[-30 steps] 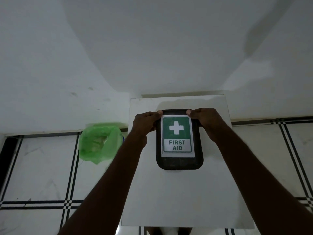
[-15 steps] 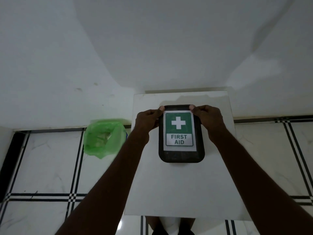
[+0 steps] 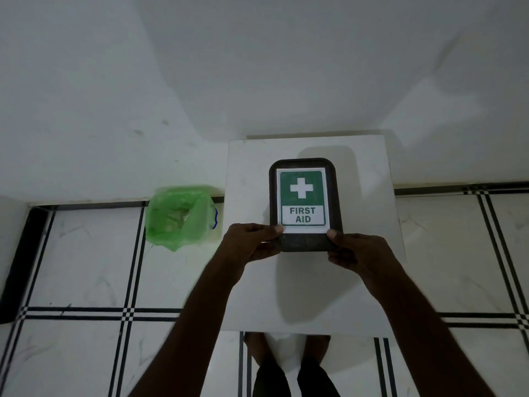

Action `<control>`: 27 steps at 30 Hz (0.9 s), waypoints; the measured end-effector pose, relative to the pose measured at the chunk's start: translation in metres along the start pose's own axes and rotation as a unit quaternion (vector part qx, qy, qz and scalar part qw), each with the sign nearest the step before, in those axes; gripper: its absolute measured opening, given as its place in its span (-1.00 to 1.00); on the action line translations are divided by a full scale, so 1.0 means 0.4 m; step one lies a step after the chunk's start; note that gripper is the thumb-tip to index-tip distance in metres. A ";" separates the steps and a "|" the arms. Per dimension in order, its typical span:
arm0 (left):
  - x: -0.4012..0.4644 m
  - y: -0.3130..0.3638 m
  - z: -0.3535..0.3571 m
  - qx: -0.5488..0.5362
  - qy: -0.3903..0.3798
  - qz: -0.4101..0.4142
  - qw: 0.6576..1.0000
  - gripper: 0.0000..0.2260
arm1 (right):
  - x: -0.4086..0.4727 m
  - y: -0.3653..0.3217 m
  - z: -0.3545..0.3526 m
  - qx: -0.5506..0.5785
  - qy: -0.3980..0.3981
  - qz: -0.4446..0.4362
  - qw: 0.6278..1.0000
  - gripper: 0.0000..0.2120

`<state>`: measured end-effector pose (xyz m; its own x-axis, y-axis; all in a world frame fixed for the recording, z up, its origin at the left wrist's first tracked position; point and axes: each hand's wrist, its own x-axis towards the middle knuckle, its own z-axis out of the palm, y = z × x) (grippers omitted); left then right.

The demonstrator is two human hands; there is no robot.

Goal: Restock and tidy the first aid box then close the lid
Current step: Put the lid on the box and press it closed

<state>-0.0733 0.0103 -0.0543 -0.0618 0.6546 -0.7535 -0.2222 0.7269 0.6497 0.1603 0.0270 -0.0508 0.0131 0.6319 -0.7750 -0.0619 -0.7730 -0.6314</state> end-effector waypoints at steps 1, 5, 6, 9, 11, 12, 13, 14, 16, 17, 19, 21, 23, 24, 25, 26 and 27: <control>-0.001 -0.004 0.004 -0.005 0.011 0.004 1.000 -0.67 | 0.000 0.001 0.003 0.007 0.004 0.001 1.000 -0.64; -0.006 -0.010 0.012 -0.020 0.037 0.014 0.999 -0.67 | -0.004 0.008 0.019 0.029 0.029 -0.003 0.999 -0.72; -0.005 -0.012 0.013 -0.025 0.038 0.016 0.999 -0.67 | -0.004 0.011 0.022 0.036 0.034 -0.004 0.999 -0.74; -0.010 -0.025 0.018 -0.040 0.037 0.013 0.998 -0.65 | -0.002 0.019 0.025 0.049 0.051 -0.009 0.997 -0.78; -0.017 -0.040 0.018 -0.057 0.032 0.004 0.998 -0.64 | -0.004 0.023 0.029 0.060 0.053 -0.011 0.997 -0.78; -0.022 -0.046 0.019 -0.068 0.029 0.000 0.997 -0.63 | -0.006 0.024 0.031 0.063 0.054 -0.011 0.996 -0.78; -0.025 -0.051 0.021 -0.079 0.026 -0.005 0.996 -0.62 | -0.006 0.026 0.031 0.062 0.055 -0.012 0.996 -0.78; -0.024 -0.049 0.022 -0.086 0.027 -0.012 0.996 -0.61 | -0.006 0.026 0.033 0.062 0.057 -0.013 0.996 -0.78; -0.019 -0.045 0.023 -0.096 0.043 -0.025 0.994 -0.60 | -0.007 0.029 0.034 0.064 0.064 -0.016 0.996 -0.77; -0.018 -0.042 0.024 -0.099 0.051 -0.026 0.993 -0.60 | -0.007 0.030 0.036 0.069 0.067 -0.018 0.995 -0.77; -0.021 -0.044 0.030 -0.100 0.060 -0.023 0.993 -0.61 | -0.011 0.031 0.036 0.072 0.068 -0.018 0.995 -0.78; -0.022 -0.052 0.030 -0.089 0.060 -0.015 0.994 -0.62 | -0.014 0.031 0.035 0.070 0.062 -0.012 0.996 -0.77; -0.022 -0.055 0.024 -0.055 0.052 -0.013 0.997 -0.62 | -0.006 0.030 0.024 0.054 0.044 -0.009 0.998 -0.77; -0.022 -0.050 0.021 -0.030 0.044 -0.011 0.999 -0.62 | 0.000 0.026 0.018 0.028 0.034 -0.011 0.999 -0.74; -0.020 -0.042 0.020 0.002 0.039 -0.008 0.999 -0.61 | 0.010 0.022 0.009 -0.016 0.029 -0.021 0.999 -0.68; -0.013 -0.030 0.020 0.037 0.041 0.003 0.998 -0.60 | 0.022 0.013 0.006 -0.064 0.030 -0.036 0.997 -0.62; -0.007 -0.016 0.024 0.064 0.044 0.017 0.997 -0.58 | 0.035 0.002 0.004 -0.104 0.032 -0.054 0.993 -0.57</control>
<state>-0.0623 0.0057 -0.0555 -0.1534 0.6634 -0.7324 -0.0926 0.7282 0.6791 0.1587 0.0352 -0.0620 0.0718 0.7116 -0.6989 0.1513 -0.7004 -0.6975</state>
